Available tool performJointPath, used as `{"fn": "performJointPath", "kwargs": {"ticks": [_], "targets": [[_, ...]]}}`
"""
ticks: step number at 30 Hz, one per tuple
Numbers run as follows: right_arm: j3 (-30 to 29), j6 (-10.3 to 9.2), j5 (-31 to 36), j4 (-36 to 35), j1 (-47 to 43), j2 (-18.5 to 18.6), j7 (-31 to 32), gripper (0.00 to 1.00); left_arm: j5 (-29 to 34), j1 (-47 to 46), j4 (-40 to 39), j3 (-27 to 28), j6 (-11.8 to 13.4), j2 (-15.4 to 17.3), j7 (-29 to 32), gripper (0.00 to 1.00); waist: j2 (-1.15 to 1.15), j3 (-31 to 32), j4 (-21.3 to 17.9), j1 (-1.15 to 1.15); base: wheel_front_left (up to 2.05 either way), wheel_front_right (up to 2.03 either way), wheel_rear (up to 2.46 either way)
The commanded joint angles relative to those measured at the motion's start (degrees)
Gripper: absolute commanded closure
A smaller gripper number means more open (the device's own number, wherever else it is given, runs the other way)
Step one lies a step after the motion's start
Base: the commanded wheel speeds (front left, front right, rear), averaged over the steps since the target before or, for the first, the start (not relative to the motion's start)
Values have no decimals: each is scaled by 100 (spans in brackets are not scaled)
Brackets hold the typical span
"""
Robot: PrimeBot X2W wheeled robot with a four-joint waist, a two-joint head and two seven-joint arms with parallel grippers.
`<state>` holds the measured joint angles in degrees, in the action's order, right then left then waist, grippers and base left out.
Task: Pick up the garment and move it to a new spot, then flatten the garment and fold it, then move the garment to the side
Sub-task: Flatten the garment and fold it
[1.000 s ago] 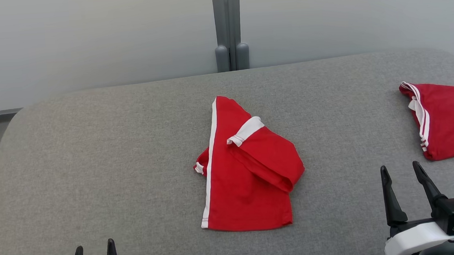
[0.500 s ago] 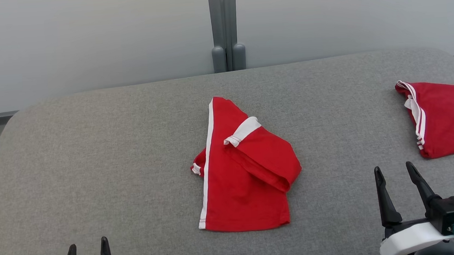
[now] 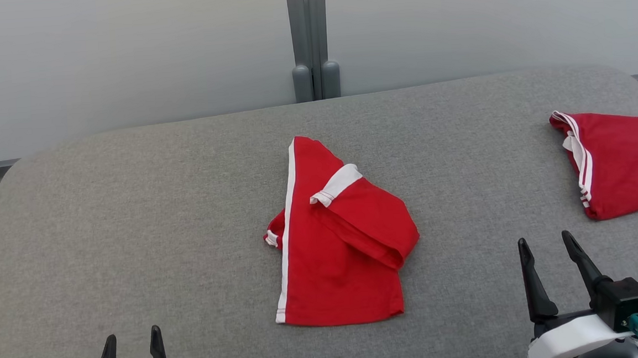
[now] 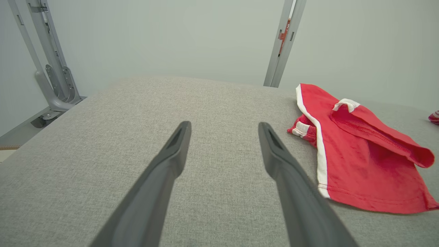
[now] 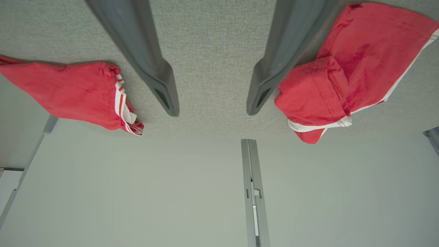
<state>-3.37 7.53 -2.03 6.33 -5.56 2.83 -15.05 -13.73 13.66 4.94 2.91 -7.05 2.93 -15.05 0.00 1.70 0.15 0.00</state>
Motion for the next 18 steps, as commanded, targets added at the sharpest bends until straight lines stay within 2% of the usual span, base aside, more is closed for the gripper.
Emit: {"fn": "performJointPath", "kwargs": {"ticks": [1,13,18], "targets": [[12,-9,-41,22,-24,11,-15,0,15,-88,-22,-7,-2,-4,-16,0,0,1,-23,0,0,0,0],[78,-9,-81,98,-81,11,-15,0,81,-140,-49,-56,-27,-4,-16,0,0,6,-89,0,0,0,0],[86,-9,-78,79,-12,11,-15,0,166,-293,55,-399,-45,-6,-16,0,0,-45,-116,0,0,0,0]]}}
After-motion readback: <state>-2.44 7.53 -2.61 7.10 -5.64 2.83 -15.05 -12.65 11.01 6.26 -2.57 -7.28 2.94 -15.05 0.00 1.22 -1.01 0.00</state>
